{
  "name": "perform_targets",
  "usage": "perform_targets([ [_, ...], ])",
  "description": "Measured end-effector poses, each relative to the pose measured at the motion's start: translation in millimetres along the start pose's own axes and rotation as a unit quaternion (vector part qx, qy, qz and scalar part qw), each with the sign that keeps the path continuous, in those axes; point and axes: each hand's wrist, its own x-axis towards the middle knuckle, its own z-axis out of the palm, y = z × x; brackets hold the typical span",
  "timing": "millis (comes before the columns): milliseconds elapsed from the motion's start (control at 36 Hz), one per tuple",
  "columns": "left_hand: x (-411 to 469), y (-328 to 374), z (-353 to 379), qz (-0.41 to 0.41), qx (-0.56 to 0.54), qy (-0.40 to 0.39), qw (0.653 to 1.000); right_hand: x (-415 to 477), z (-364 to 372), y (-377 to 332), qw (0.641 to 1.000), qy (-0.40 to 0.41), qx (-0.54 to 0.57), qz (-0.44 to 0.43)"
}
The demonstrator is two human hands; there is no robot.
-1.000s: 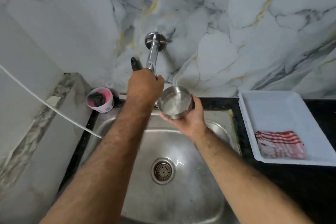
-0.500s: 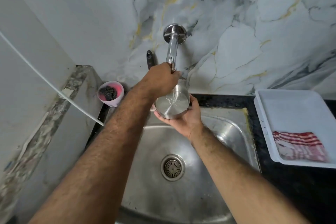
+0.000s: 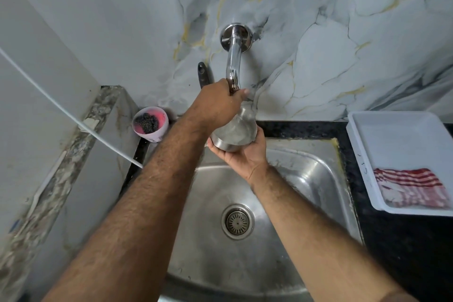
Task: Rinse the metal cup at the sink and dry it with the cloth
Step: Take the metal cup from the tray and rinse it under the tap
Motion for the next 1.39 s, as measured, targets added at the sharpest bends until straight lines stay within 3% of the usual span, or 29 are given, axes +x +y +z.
perform_targets([
  [167, -3, -8, 3, 0.001, -0.077, 0.031, 0.997, -3, 2, 3, 0.999, -0.013, 0.021, 0.030],
  [333, -9, -8, 21, -0.001, -0.099, 0.152, 0.983, -8, 0, -3, 0.999, 0.038, -0.030, 0.020],
  [500, -13, -9, 31, -0.013, -0.064, 0.190, 0.980, -16, -2, -17, 0.981, 0.109, -0.161, 0.000],
  [583, -13, -10, 31, -0.017, -0.061, 0.189, 0.980, -22, -1, -20, 0.940, 0.136, -0.311, -0.018],
  [639, -13, -11, 31, -0.014, -0.056, 0.187, 0.981, -27, 1, -18, 0.878, 0.150, -0.454, -0.024],
  [722, -14, -10, 33, -0.016, -0.056, 0.186, 0.981, -36, -4, -15, 0.722, 0.134, -0.677, -0.048],
  [778, -14, -9, 33, -0.019, -0.057, 0.185, 0.981, -42, -13, -16, 0.629, 0.116, -0.768, -0.038],
  [806, -14, -9, 33, -0.019, -0.057, 0.185, 0.981, -44, -18, -17, 0.567, 0.106, -0.817, -0.024],
  [889, -14, -9, 33, -0.016, -0.050, 0.183, 0.982, -52, -35, -20, 0.291, 0.049, -0.956, -0.005],
  [917, -14, -8, 33, -0.015, -0.049, 0.185, 0.981, -55, -38, -19, 0.227, 0.031, -0.973, -0.004],
  [972, -15, -7, 33, -0.017, -0.052, 0.190, 0.980, -60, -43, -16, 0.149, 0.013, -0.989, 0.012],
  [1028, -15, -7, 34, -0.020, -0.054, 0.193, 0.979, -64, -51, -16, 0.110, 0.007, -0.994, 0.022],
  [1056, -16, -7, 34, -0.020, -0.054, 0.194, 0.979, -67, -54, -17, 0.107, 0.010, -0.994, 0.020],
  [1083, -16, -7, 34, -0.020, -0.056, 0.195, 0.979, -69, -56, -19, 0.118, 0.020, -0.993, 0.015],
  [1111, -17, -6, 35, -0.020, -0.061, 0.197, 0.978, -73, -58, -21, 0.151, 0.040, -0.988, 0.007],
  [1139, -17, -8, 36, -0.024, -0.069, 0.200, 0.977, -76, -59, -24, 0.210, 0.068, -0.975, -0.003],
  [1167, -19, -8, 38, -0.029, -0.082, 0.203, 0.975, -80, -57, -28, 0.303, 0.105, -0.947, -0.012],
  [1222, -25, -9, 49, -0.043, -0.112, 0.203, 0.972, -92, -46, -43, 0.552, 0.184, -0.813, -0.039],
  [1250, -29, -9, 57, -0.051, -0.127, 0.202, 0.970, -99, -38, -52, 0.649, 0.216, -0.727, -0.060],
  [1333, -52, -6, 92, -0.085, -0.204, 0.187, 0.957, -125, -17, -92, 0.826, 0.254, -0.491, -0.112],
  [1389, -65, 5, 121, -0.098, -0.235, 0.183, 0.950, -150, -9, -130, 0.896, 0.242, -0.335, -0.164],
])
